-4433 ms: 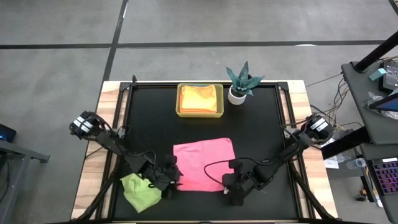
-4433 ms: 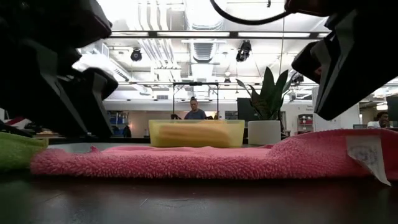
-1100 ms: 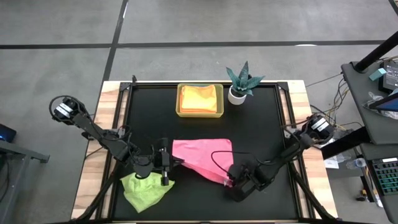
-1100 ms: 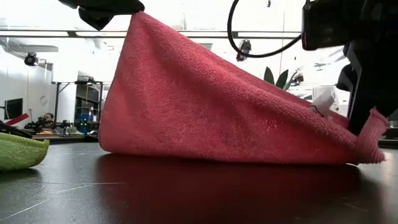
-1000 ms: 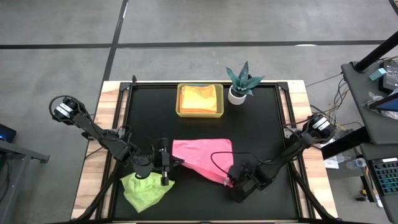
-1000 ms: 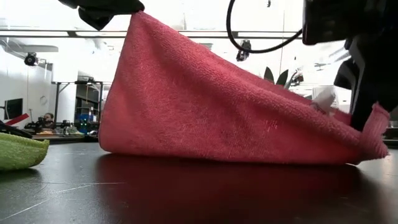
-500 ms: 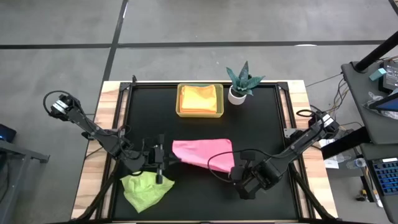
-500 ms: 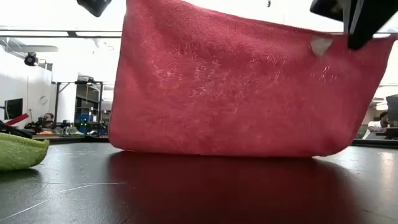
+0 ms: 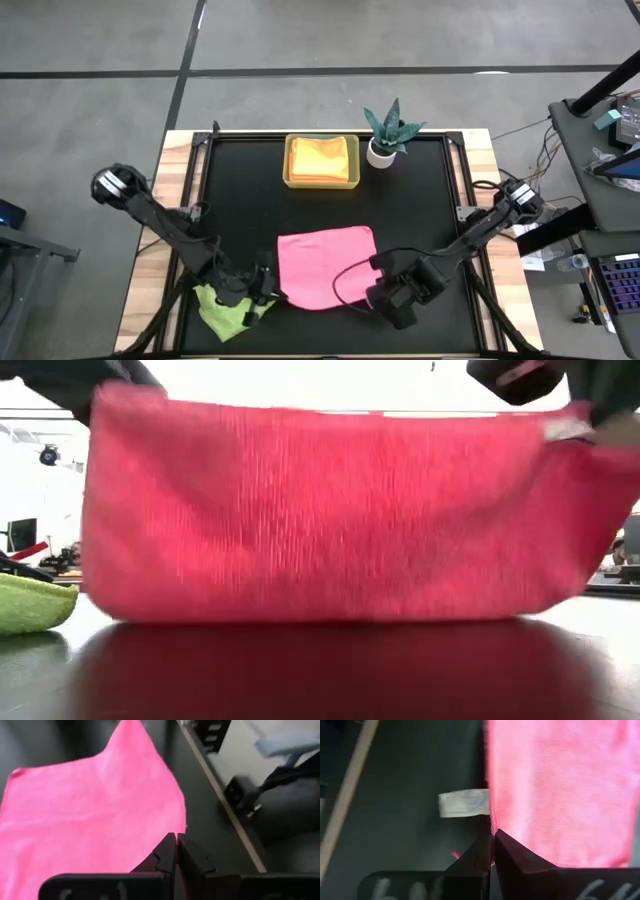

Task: Fold microfiber towels
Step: Fold the pink microfiber cloth

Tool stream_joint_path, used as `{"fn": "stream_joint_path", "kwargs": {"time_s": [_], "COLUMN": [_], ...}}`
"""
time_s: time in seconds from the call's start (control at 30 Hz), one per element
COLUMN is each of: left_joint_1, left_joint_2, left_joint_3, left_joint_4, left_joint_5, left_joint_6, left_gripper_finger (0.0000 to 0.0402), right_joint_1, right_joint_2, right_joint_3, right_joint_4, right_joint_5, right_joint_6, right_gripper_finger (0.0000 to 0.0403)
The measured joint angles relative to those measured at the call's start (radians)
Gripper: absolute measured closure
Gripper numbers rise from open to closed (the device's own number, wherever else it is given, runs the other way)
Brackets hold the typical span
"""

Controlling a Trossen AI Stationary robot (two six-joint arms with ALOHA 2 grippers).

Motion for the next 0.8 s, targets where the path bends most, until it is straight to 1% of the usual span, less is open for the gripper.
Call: {"fn": "stream_joint_path", "kwargs": {"time_s": [0.1, 0.23, 0.33, 0.43, 0.53, 0.67, 0.8], "left_joint_1": [0.016, 0.054, 0.096, 0.154, 0.206, 0.262, 0.300], "left_joint_2": [0.013, 0.010, 0.008, 0.012, 0.014, 0.014, 0.014], "left_joint_3": [-0.006, -0.009, -0.009, -0.020, -0.037, -0.053, -0.077], "left_joint_4": [-0.028, -0.178, -0.277, -0.338, -0.378, -0.373, -0.372], "left_joint_5": [-0.031, -0.142, -0.179, -0.182, -0.183, -0.181, -0.176], "left_joint_6": [0.008, 0.004, 0.003, -0.015, -0.021, -0.018, -0.017], "left_gripper_finger": [0.0401, 0.0401, 0.0401, 0.0401, 0.0401, 0.0401, 0.0401], "right_joint_1": [-0.058, -0.154, -0.229, -0.302, -0.363, -0.424, -0.453], "right_joint_2": [0.000, 0.000, 0.000, 0.004, 0.015, 0.024, 0.034], "right_joint_3": [-0.023, -0.064, -0.098, -0.118, -0.133, -0.155, -0.182], "right_joint_4": [-0.001, -0.001, -0.001, 0.013, 0.033, 0.048, 0.090], "right_joint_5": [0.018, 0.026, 0.082, 0.101, 0.097, 0.098, 0.098], "right_joint_6": [-0.025, -0.066, -0.106, -0.155, -0.182, -0.196, -0.208], "right_gripper_finger": [0.0394, 0.0394, 0.0394, 0.0394, 0.0394, 0.0394, 0.0394]}}
